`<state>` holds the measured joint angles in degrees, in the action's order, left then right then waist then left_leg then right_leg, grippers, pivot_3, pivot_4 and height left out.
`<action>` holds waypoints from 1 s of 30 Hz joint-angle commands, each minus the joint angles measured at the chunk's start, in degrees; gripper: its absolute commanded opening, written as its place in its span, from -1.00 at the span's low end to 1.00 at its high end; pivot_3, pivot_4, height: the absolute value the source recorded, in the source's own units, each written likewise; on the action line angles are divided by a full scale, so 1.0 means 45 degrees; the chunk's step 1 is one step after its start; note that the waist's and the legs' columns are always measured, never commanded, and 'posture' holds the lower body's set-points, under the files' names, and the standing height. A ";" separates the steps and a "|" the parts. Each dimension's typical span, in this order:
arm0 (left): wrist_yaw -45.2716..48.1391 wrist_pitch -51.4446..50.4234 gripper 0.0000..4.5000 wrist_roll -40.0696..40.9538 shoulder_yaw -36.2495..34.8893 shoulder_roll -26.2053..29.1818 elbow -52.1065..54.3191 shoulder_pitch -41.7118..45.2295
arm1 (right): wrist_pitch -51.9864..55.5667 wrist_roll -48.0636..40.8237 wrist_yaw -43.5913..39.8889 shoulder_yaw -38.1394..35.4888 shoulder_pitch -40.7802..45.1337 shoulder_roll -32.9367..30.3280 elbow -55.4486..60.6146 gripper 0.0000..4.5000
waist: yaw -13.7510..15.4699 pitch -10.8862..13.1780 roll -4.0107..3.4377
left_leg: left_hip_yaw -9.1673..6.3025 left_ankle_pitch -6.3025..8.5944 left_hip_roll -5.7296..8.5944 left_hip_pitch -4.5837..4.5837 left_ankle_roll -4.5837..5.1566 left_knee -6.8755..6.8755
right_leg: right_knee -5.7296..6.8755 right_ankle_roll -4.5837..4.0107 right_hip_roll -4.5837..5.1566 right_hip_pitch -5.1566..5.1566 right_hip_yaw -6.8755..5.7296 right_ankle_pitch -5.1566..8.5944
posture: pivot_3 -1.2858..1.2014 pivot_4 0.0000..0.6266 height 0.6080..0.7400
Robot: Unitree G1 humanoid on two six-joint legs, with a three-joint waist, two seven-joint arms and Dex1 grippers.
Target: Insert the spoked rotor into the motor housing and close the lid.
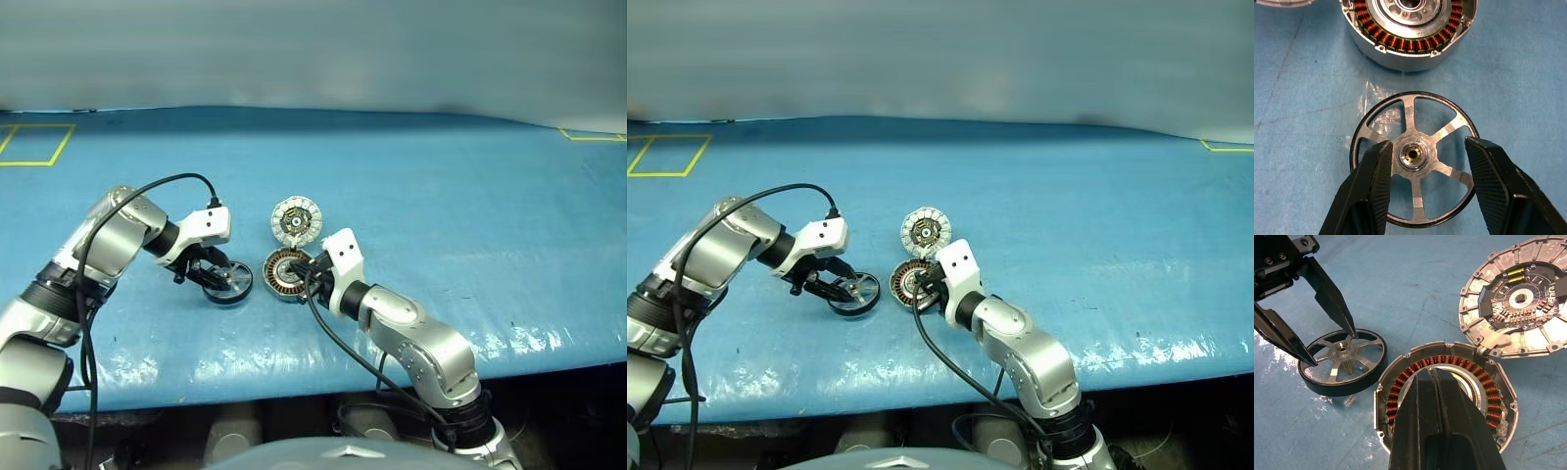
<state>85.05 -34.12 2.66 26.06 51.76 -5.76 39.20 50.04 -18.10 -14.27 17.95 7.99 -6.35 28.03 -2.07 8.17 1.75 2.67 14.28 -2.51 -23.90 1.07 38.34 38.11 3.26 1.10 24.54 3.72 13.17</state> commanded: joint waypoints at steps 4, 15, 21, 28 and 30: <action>0.0002 0.0508 0.13 -0.0557 0.0197 -0.0389 -0.0709 0.0339 | -0.0191 -0.0044 0.0109 -0.0165 -0.0030 -0.0043 0.0649 -1.00 | 0.0004 0.0000 0.0001 | 0.0000 0.0000 0.0001 -0.0001 0.0000 0.0000 | 0.0001 0.0001 0.0000 0.0000 -0.0001 -0.0001 | 0.03 -0.52 1.00; 0.0391 0.1048 0.13 -0.1123 0.0501 -0.0919 -0.1361 0.0650 | -0.0125 -0.0076 0.0226 -0.0189 -0.0141 -0.0046 0.0788 -1.00 | 0.0000 -0.0001 0.0002 | -0.0002 0.0000 0.0002 -0.0002 0.0000 0.0002 | 0.0002 0.0007 0.0000 0.0000 -0.0001 -0.0005 | 0.03 -0.52 1.00; 0.1488 0.1047 -0.38 -0.1192 0.0796 -0.0503 -0.1164 0.0642 | -0.0149 -0.0068 0.0260 -0.0197 -0.0135 -0.0024 0.0763 -1.00 | -0.0001 -0.0003 0.0000 | -0.0002 0.0000 0.0001 0.0001 0.0000 0.0001 | 0.0003 0.0006 0.0000 -0.0002 -0.0001 -0.0004 | 0.03 -0.52 1.00; 0.1488 0.1013 -0.42 -0.1256 0.0560 -0.0210 -0.1009 0.0567 | -0.0187 -0.0052 0.0234 -0.0139 -0.0053 0.0035 0.0677 -1.00 | -0.0006 -0.0003 0.0000 | -0.0004 0.0000 0.0000 0.0003 0.0000 0.0002 | 0.0006 0.0005 0.0000 -0.0003 0.0002 -0.0003 | 0.03 -0.52 1.00; 0.1319 0.1233 -0.42 -0.1434 0.0486 0.0020 -0.0885 0.0503 | -0.0183 -0.0051 0.0208 -0.0128 -0.0017 0.0030 0.0660 -1.00 | -0.0012 -0.0003 0.0000 | -0.0005 0.0000 0.0000 0.0003 0.0001 0.0002 | 0.0006 0.0005 0.0000 -0.0002 0.0002 -0.0003 | 0.03 -0.52 1.00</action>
<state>91.34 -29.36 -2.86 29.83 50.09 -11.22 41.48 50.23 -18.13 -13.34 17.66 7.41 -6.46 28.66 -2.13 8.16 1.75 2.64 14.29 -2.52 -23.88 1.08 38.34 38.14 3.28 1.10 24.53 3.73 13.15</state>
